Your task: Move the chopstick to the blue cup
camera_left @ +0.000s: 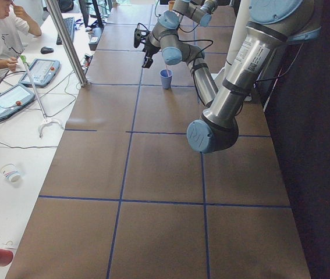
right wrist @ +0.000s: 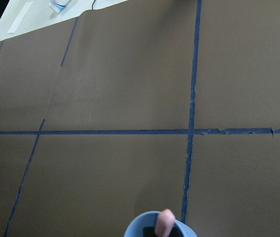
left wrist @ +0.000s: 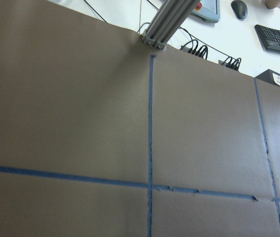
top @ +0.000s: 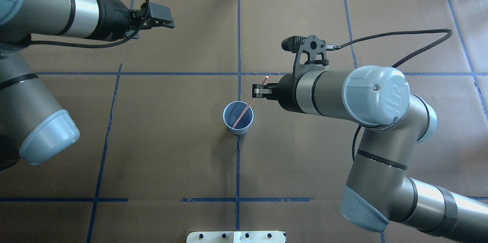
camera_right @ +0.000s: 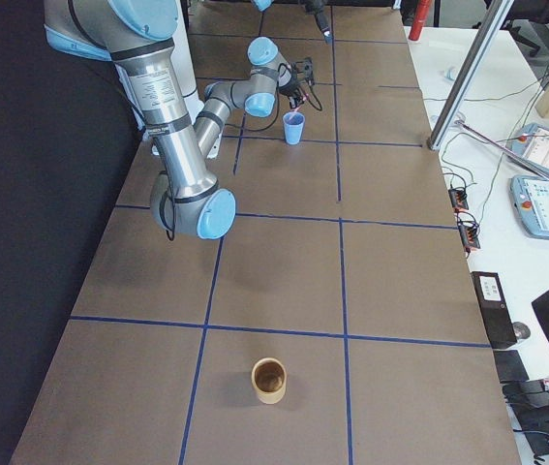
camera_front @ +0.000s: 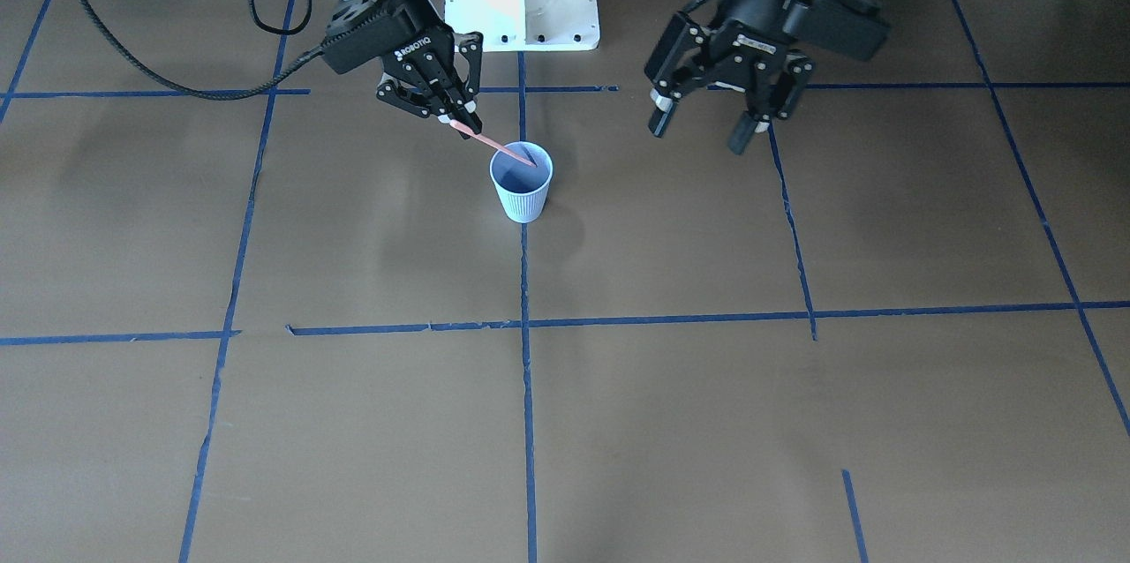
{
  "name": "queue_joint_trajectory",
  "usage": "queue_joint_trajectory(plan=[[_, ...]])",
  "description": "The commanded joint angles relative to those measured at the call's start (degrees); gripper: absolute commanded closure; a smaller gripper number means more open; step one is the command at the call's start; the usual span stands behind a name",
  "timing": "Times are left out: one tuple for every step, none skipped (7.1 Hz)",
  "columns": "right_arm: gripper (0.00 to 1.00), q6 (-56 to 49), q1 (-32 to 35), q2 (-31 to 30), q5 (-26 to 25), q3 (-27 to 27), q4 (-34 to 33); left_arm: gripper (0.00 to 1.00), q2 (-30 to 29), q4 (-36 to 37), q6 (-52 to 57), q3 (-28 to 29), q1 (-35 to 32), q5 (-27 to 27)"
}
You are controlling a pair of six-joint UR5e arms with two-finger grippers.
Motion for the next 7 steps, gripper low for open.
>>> queue_joint_trajectory(plan=[[0.01,0.3,-1.0,0.2,-0.6,-1.0,-0.1,0.0,0.0,-0.2,2.0,2.7,-4.0,-2.5],[0.0,0.2,-1.0,0.2,-0.7,-1.0,-0.1,0.0,0.0,-0.2,2.2,3.8,-4.3,-2.5],[0.0,-0.1,-0.8,0.2,-0.6,-0.3,-0.1,0.0,0.1,0.3,7.2,3.9,-5.5,-2.5],[0.0,-0.7,1.1,-0.4,0.2,1.3,-0.1,0.0,2.2,0.4,13.1,4.4,-7.0,-2.6],[0.0,-0.8,4.1,-3.4,4.2,3.2,0.0,0.0,5.7,0.3,21.9,5.2,-9.8,-4.5],[0.0,-1.0,8.4,-6.9,9.8,3.3,0.0,0.0,10.7,-0.3,32.1,7.2,-12.5,-8.3],[0.0,-4.0,14.5,-11.5,17.8,3.5,0.6,0.0,13.5,-0.3,41.4,10.1,-16.5,-11.1]])
